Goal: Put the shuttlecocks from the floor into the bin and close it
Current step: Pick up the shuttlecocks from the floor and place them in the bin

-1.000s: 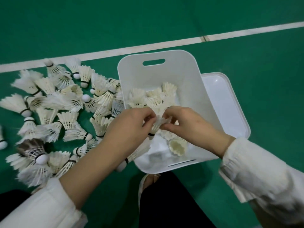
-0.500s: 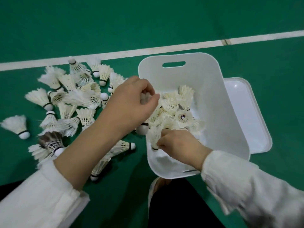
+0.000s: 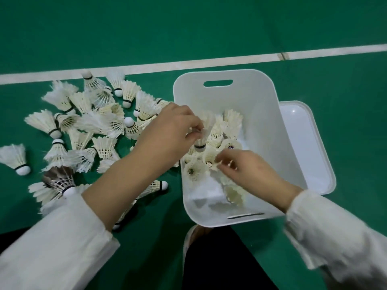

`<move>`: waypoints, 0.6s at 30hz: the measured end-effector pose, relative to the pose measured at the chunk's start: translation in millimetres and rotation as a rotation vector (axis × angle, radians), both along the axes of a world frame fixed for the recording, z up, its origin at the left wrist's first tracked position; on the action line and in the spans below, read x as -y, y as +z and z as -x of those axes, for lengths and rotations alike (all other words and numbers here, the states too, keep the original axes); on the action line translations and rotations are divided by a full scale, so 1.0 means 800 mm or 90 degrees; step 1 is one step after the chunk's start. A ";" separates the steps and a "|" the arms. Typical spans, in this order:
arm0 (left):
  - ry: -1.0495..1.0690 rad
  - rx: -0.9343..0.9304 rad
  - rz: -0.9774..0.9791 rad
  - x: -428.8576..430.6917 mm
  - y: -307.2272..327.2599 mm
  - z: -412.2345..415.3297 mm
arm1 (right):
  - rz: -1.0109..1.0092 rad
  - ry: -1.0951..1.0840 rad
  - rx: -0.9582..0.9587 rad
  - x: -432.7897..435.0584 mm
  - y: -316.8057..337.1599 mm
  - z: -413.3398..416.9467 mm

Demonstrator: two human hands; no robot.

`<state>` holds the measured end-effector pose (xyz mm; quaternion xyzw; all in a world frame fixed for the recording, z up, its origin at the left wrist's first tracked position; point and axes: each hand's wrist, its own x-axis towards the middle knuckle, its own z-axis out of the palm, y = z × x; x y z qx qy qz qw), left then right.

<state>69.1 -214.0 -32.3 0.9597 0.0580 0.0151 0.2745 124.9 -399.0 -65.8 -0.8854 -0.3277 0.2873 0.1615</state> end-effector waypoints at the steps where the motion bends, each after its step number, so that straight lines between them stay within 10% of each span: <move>1: -0.009 -0.003 0.006 0.004 -0.001 -0.002 | -0.057 -0.053 0.005 0.007 0.014 -0.005; 10: -0.166 -0.009 0.045 0.029 -0.002 0.000 | -0.124 -0.055 0.014 0.013 0.050 -0.015; 18: -0.191 -0.079 -0.089 -0.021 0.022 0.020 | 0.128 0.059 0.004 0.028 -0.013 -0.008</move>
